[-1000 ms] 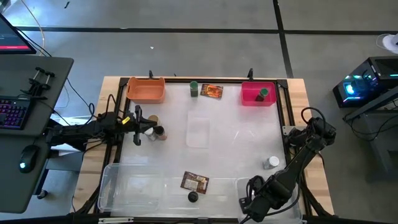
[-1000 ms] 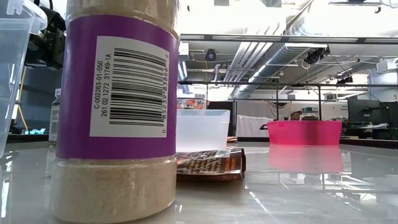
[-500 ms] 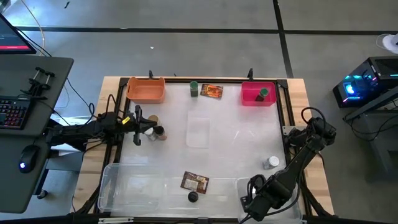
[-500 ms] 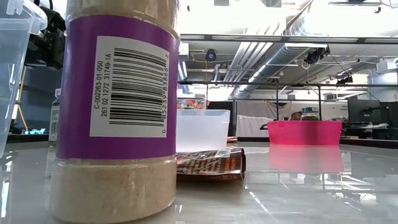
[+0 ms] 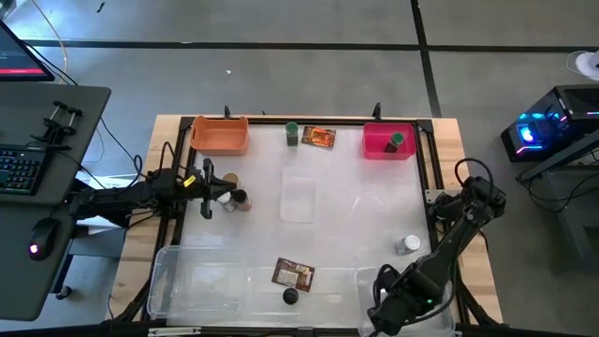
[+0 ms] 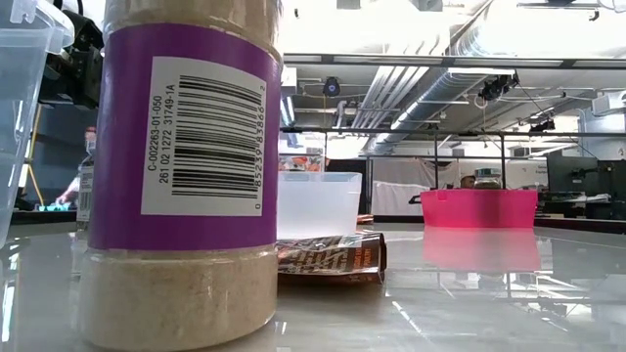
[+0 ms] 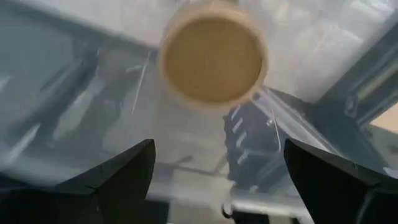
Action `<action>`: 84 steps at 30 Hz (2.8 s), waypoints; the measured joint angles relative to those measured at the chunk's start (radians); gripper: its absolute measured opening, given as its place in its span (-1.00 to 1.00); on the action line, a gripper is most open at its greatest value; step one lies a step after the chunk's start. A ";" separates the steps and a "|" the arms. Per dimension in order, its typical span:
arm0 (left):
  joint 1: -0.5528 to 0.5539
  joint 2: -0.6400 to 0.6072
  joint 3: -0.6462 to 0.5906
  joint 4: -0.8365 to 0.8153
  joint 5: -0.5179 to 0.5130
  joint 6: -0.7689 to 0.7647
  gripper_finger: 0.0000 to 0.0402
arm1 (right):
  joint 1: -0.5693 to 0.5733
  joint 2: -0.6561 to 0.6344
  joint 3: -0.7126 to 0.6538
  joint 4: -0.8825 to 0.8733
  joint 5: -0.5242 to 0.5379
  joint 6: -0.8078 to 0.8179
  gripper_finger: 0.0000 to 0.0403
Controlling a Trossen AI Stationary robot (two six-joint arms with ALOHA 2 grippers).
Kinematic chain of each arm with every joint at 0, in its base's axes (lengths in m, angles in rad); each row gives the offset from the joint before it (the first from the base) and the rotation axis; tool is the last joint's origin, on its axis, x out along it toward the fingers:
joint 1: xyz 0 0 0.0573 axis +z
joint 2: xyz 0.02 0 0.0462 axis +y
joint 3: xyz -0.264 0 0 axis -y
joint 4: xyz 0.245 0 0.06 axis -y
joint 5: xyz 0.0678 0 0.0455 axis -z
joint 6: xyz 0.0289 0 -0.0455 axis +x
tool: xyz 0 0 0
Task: Sort spices by type
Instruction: Put the green seasoning bottle into the red bin
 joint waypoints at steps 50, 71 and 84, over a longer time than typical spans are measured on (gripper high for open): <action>0.285 1.007 0.929 -0.168 0.047 -0.337 -1.00 | -0.963 -0.006 0.428 -0.219 0.402 -1.832 0.74; 0.528 1.916 1.730 -0.892 0.032 0.322 0.28 | -1.187 -0.199 0.375 -0.126 0.063 -1.936 0.74; 0.573 2.077 1.943 -1.041 0.139 0.356 0.30 | -1.098 -0.267 0.376 -0.071 0.264 -1.732 0.74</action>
